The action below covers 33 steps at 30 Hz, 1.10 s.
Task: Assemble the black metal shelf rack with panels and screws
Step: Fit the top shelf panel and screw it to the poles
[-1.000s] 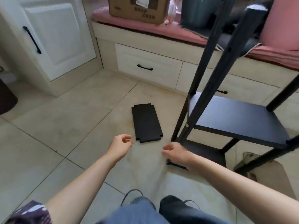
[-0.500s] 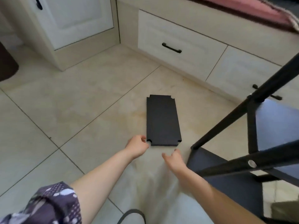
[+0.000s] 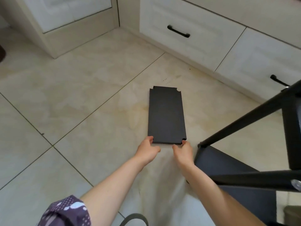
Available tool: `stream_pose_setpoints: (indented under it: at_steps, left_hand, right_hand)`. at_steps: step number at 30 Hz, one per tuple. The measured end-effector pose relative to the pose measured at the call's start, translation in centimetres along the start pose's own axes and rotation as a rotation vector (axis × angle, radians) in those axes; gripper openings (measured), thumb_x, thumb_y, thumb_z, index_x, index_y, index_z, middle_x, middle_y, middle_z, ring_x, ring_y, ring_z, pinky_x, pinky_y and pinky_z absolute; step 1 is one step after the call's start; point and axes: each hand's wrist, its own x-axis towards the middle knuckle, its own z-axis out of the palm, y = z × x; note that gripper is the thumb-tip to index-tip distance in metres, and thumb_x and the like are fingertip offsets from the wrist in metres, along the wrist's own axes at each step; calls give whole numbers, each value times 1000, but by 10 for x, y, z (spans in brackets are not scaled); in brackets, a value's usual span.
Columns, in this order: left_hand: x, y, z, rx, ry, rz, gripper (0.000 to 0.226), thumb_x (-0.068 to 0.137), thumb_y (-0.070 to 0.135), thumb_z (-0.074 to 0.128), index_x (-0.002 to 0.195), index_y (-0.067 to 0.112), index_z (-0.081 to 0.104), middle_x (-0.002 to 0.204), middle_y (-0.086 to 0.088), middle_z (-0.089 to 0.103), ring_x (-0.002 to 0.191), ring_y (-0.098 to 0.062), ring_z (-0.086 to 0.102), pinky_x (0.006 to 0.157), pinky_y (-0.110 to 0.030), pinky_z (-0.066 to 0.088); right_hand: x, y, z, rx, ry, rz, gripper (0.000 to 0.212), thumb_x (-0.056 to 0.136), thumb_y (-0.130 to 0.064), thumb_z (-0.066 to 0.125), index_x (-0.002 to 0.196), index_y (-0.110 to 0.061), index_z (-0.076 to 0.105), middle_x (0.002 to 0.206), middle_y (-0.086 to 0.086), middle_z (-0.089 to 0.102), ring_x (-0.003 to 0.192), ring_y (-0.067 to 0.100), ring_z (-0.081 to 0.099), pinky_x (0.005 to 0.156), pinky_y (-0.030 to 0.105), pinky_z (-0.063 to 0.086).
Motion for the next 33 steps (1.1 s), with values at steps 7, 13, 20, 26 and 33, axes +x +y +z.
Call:
stream_pose_setpoints:
  at_steps: [7,13,20,26,33]
  left_hand:
    - [-1,-7,-6,-333,282,-170,49,94,14,58,138,15,38,108,2,55,106,-25,52,88,-31,38]
    - [2,-9,-22,-682,359,-234,40,94,11,61,128,7,41,103,-8,56,90,-23,64,89,-37,54]
    - [5,1,-41,-613,166,-176,23,96,30,66,106,10,65,107,-9,69,80,-23,66,62,-28,54]
    - [-5,2,-51,-648,110,-114,15,95,28,67,102,15,70,92,-1,70,70,-15,63,59,-25,48]
    - [-50,0,-70,-787,38,-129,16,93,17,69,104,6,70,85,-4,77,69,-14,72,59,-25,56]
  right_hand:
    - [-4,2,3,285,25,177,33,97,-20,52,80,6,60,84,13,58,82,28,58,76,34,45]
    - [-19,-8,5,864,-60,369,13,98,-7,56,105,4,59,95,15,64,88,29,66,85,37,54]
    - [-37,-20,-5,988,-215,377,14,94,-9,65,105,-6,58,100,12,67,85,26,67,76,37,54]
    - [-60,-32,-11,958,-309,307,28,95,-9,64,121,-1,55,112,20,69,87,33,73,67,38,60]
    - [-102,-40,-35,925,-344,273,25,94,-4,64,115,4,54,108,20,70,81,31,75,75,38,61]
